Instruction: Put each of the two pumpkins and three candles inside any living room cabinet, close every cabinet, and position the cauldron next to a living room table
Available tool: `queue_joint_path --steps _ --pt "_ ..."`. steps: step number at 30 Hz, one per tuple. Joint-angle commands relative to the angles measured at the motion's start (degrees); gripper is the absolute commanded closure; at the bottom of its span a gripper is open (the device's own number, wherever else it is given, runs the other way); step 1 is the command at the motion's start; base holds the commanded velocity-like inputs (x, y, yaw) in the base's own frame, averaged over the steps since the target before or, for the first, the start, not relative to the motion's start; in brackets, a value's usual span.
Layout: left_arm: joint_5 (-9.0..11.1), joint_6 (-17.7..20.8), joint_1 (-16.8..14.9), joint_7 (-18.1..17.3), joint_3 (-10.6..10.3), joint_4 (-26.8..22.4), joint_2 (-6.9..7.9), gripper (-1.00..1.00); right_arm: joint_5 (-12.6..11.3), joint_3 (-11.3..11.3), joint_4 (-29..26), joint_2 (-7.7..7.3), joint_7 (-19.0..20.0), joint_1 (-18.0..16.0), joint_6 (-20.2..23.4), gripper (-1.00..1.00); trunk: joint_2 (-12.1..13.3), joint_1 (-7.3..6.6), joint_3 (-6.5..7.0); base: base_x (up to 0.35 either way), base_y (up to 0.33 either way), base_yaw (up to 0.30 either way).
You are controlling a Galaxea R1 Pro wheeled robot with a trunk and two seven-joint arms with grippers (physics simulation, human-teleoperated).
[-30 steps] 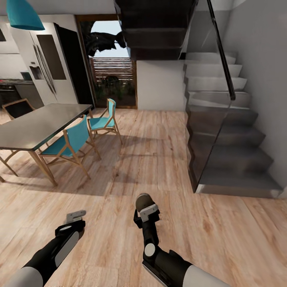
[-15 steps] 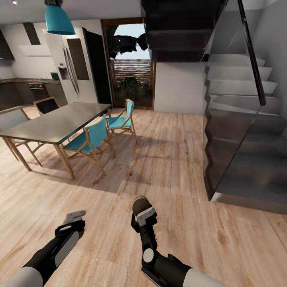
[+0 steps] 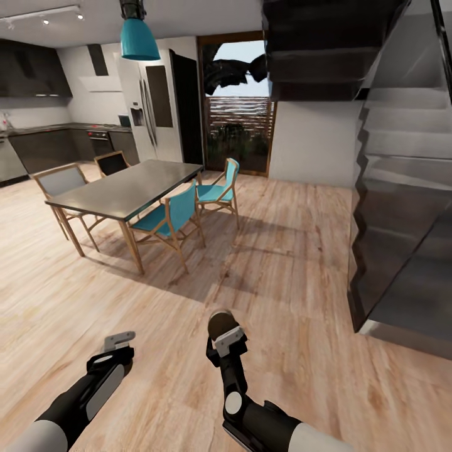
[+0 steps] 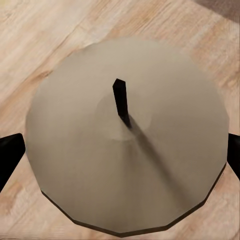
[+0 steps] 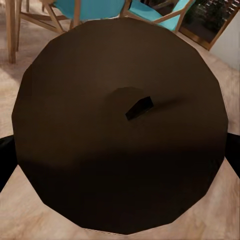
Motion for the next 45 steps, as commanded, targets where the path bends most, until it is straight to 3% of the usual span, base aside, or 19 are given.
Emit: queue_joint_path --steps 1,45 --pt "-0.13 0.00 -0.01 0.00 0.00 0.02 -0.03 1.00 0.19 0.02 -0.02 0.00 -0.01 -0.01 -0.01 1.00 0.00 0.00 0.04 0.000 0.000 0.278" --pt "-0.13 -0.04 -0.01 0.00 0.00 0.03 -0.02 1.00 0.34 0.08 -0.02 0.00 0.00 0.43 -0.01 1.00 0.00 0.00 1.66 0.000 0.000 0.278"
